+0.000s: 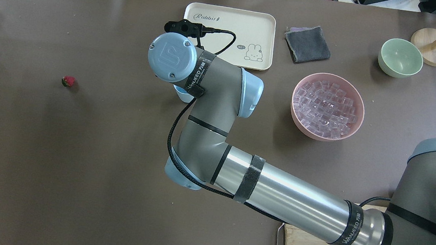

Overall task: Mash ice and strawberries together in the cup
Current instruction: 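Lower and open the right gripper to drop the cube into the cup, then move the right gripper back over the pink ice bowl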

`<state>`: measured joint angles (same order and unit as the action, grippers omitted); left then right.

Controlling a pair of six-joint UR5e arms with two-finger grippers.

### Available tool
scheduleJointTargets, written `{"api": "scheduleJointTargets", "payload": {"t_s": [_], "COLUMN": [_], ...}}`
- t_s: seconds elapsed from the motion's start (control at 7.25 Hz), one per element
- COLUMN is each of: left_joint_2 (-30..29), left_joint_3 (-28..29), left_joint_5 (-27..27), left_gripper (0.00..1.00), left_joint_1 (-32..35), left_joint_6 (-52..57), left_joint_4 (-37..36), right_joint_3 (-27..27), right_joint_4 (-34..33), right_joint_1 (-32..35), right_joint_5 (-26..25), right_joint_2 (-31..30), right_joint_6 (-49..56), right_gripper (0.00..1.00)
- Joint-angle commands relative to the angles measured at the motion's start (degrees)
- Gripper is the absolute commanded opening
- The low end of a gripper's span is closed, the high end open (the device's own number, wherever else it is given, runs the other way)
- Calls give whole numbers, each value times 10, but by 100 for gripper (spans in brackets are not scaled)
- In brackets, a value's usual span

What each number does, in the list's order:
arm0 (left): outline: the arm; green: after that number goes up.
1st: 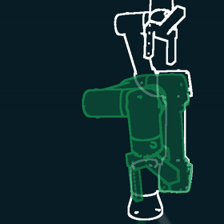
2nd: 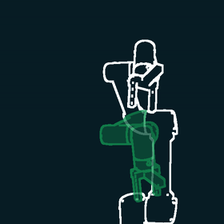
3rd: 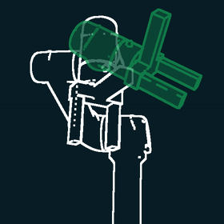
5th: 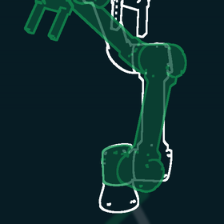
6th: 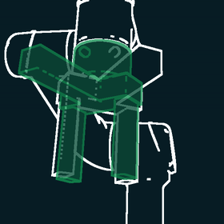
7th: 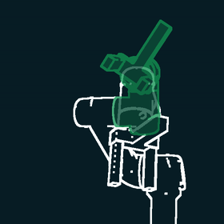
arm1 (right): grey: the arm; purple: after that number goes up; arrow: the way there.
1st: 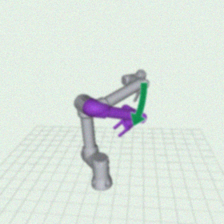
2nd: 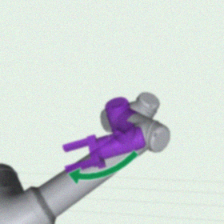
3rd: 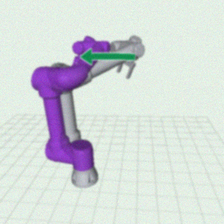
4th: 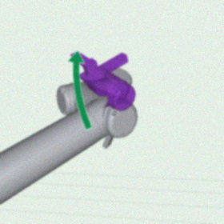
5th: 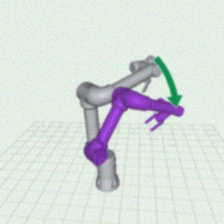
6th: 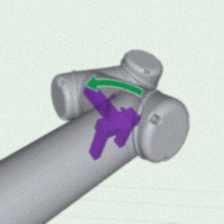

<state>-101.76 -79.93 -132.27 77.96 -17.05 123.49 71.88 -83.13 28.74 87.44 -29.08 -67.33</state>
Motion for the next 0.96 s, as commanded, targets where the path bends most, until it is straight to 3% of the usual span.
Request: {"api": "scheduleJointTargets", "payload": {"t_s": [0.0, 0.14, 0.41, 0.83], "left_joint_2": [-1, -2, -2, -1], "left_joint_3": [1, 1, 1, -1], "left_joint_5": [1, 1, 1, 1], "left_gripper": [97, 97, 97, 97], "left_joint_1": [0, 0, 0, 0], "left_joint_6": [0, 0, -1, -1], "left_joint_4": [0, 0, 0, 0], "right_joint_3": [19, 52, 171, 259], "right_joint_4": [-7, -15, -14, -7], "right_joint_1": [38, 70, 101, 147], "right_joint_5": [65, 116, 137, 204], "right_joint_2": [-4, -38, -174, -291], "right_joint_6": [25, 54, 158, 283], "right_gripper": [87, 87, 87, 87]}}
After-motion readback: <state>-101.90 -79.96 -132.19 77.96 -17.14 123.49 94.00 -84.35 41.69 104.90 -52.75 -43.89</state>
